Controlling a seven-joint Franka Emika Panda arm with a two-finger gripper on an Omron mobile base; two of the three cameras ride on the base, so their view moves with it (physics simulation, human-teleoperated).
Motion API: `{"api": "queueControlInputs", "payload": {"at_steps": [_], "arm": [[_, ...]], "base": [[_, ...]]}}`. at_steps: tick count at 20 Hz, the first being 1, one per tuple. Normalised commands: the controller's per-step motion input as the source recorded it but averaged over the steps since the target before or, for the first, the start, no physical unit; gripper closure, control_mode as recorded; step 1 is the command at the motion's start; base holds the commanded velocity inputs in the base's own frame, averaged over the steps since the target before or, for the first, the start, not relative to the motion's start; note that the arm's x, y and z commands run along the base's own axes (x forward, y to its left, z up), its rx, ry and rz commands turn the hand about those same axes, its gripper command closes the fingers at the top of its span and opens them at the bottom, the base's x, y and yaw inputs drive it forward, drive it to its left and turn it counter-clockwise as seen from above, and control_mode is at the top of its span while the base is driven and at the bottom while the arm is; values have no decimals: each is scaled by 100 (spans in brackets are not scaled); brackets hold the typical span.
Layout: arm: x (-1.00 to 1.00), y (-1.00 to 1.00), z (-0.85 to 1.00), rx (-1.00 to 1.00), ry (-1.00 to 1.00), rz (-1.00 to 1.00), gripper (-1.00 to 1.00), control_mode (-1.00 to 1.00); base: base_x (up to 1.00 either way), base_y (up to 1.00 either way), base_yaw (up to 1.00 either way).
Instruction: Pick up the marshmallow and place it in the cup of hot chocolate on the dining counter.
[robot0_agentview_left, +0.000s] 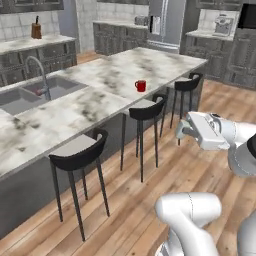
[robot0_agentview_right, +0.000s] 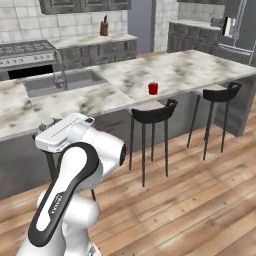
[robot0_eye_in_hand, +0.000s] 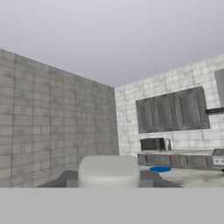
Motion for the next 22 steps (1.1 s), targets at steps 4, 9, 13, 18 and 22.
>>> {"api": "queueControlInputs", "payload": {"at_steps": [4,9,13,18,22], "arm": [[0,0,0,0,0,0,100,100],[0,0,0,0,0,0,100,100],[0,0,0,0,0,0,100,100],[0,0,0,0,0,0,100,100],[0,0,0,0,0,0,100,100]], "base": [[100,-67,47],[100,-92,42],[100,-100,39],[100,-100,40],[93,-92,46]]}}
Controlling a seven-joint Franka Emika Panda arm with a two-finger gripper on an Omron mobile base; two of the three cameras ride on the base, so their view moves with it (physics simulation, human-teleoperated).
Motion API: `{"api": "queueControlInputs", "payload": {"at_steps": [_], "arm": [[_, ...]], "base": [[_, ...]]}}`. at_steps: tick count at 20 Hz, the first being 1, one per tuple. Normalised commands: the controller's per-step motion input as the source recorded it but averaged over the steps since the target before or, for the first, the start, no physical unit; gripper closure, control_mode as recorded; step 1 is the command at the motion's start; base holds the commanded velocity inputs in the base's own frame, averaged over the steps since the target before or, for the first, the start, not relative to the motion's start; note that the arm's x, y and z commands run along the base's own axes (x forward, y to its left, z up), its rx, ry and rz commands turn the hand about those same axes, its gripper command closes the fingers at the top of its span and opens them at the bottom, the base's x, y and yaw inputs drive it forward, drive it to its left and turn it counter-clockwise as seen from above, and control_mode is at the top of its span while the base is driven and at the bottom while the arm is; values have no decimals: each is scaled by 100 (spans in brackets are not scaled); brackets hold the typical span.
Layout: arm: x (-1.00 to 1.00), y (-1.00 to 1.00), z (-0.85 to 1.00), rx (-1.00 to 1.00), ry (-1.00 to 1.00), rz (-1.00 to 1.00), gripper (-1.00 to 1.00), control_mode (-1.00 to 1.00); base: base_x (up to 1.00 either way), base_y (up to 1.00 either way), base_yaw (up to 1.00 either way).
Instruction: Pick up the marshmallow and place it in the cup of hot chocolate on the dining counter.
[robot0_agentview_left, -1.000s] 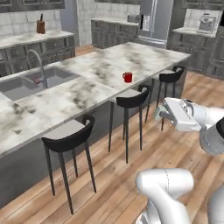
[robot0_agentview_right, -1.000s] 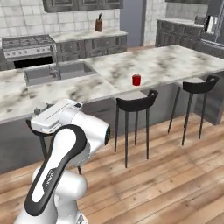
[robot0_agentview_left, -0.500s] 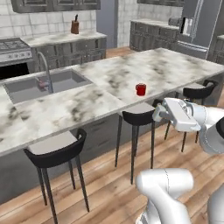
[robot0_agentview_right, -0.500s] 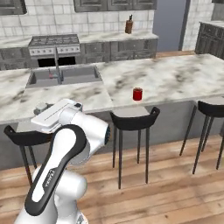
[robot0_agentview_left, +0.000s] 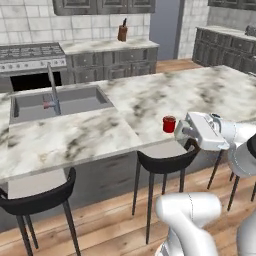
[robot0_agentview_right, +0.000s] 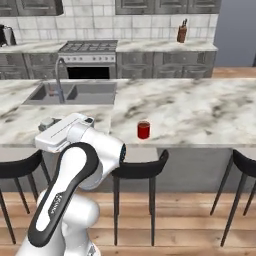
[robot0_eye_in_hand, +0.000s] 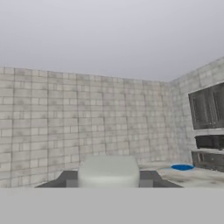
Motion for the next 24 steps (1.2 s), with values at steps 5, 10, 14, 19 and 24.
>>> {"api": "queueControlInputs", "payload": {"at_steps": [5,10,14,19,24], "arm": [[0,0,0,0,0,0,100,100],[0,0,0,0,0,0,100,100],[0,0,0,0,0,0,100,100],[0,0,0,0,0,0,100,100],[0,0,0,0,0,0,100,100]], "base": [[46,-77,47],[30,-57,18],[60,-22,2],[100,-8,0],[87,-22,-1]]}}
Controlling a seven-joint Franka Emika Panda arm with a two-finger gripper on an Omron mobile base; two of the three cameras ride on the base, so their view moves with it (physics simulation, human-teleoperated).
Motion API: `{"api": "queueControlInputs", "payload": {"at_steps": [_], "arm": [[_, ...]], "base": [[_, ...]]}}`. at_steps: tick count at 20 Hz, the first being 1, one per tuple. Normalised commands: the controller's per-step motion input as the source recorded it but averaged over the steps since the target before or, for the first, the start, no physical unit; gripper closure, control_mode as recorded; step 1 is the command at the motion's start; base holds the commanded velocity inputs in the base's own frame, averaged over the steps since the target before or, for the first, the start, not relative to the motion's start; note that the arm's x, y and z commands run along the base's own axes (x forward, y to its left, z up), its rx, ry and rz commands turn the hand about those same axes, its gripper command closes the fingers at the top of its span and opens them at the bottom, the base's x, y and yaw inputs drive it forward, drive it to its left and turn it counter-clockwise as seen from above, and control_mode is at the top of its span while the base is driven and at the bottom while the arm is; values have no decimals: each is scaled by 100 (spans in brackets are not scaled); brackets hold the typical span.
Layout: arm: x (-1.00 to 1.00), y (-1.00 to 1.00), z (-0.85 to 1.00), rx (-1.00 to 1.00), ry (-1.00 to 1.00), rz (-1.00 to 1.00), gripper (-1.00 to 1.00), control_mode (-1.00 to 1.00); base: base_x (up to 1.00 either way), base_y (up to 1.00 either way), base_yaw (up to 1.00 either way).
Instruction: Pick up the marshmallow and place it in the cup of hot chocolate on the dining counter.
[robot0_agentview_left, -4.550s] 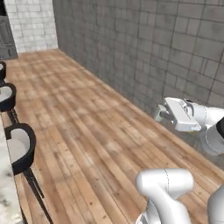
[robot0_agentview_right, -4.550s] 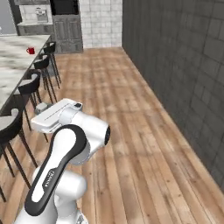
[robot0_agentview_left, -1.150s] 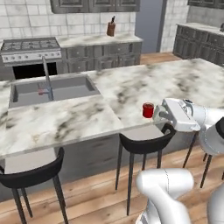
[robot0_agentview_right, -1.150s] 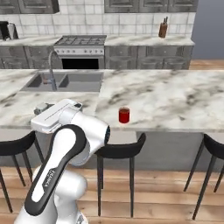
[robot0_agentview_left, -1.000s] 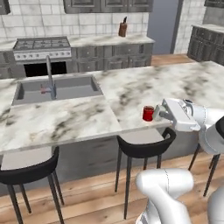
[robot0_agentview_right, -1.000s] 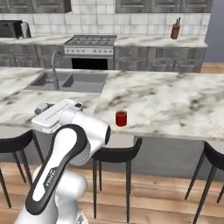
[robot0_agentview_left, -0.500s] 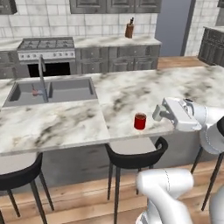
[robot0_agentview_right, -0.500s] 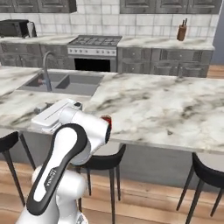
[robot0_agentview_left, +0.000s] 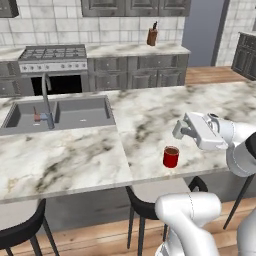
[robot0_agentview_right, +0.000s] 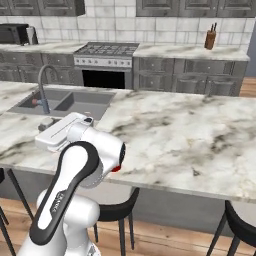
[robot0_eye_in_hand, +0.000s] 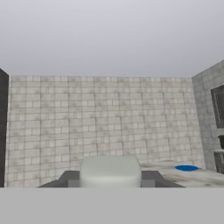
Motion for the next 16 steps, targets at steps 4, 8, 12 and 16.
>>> {"api": "queueControlInputs", "payload": {"at_steps": [4,8,12,16], "arm": [[0,0,0,0,0,0,100,100],[0,0,0,0,0,0,100,100],[0,0,0,0,0,0,100,100],[39,-23,-1,0,4,7,100,-100]], "base": [[71,-21,-18],[63,-12,-24],[47,-12,-11],[16,-8,0]]}}
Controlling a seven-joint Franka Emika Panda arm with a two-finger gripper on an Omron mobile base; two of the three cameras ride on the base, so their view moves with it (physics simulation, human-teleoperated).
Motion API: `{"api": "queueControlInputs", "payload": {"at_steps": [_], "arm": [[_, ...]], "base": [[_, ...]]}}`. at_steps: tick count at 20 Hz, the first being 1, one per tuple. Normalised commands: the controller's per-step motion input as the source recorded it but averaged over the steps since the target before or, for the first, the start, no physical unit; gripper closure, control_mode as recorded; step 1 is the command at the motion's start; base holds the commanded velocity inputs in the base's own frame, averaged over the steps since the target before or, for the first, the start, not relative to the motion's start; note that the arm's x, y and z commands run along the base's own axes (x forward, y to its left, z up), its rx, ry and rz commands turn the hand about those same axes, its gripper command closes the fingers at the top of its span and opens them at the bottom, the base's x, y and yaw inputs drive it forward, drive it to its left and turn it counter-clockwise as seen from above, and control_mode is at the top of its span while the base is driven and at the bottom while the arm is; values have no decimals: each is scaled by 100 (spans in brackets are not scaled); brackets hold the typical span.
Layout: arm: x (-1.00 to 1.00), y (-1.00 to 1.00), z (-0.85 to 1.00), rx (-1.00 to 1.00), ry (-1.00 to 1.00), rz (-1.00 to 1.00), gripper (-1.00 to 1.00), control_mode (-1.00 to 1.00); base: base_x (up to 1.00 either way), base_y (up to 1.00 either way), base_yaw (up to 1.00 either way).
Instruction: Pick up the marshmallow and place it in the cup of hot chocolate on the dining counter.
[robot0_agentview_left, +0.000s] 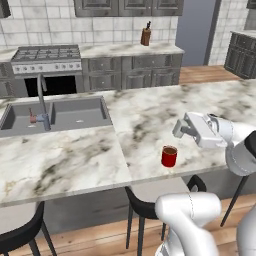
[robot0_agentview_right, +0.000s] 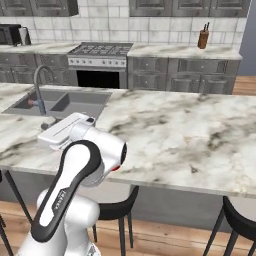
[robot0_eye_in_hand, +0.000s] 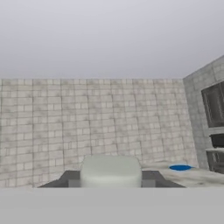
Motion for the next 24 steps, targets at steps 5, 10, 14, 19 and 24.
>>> {"api": "queueControlInputs", "payload": {"at_steps": [5,10,14,19,24], "arm": [[49,-46,-12,-7,6,9,100,-100],[28,-33,-25,-13,-14,12,100,-100],[30,-38,-43,-13,-18,15,100,-100],[35,-35,-37,-11,-4,9,100,-100],[39,-19,-21,-13,0,1,100,-100]], "base": [[0,0,0],[0,0,0],[0,0,0],[0,0,0],[0,0,0]]}}
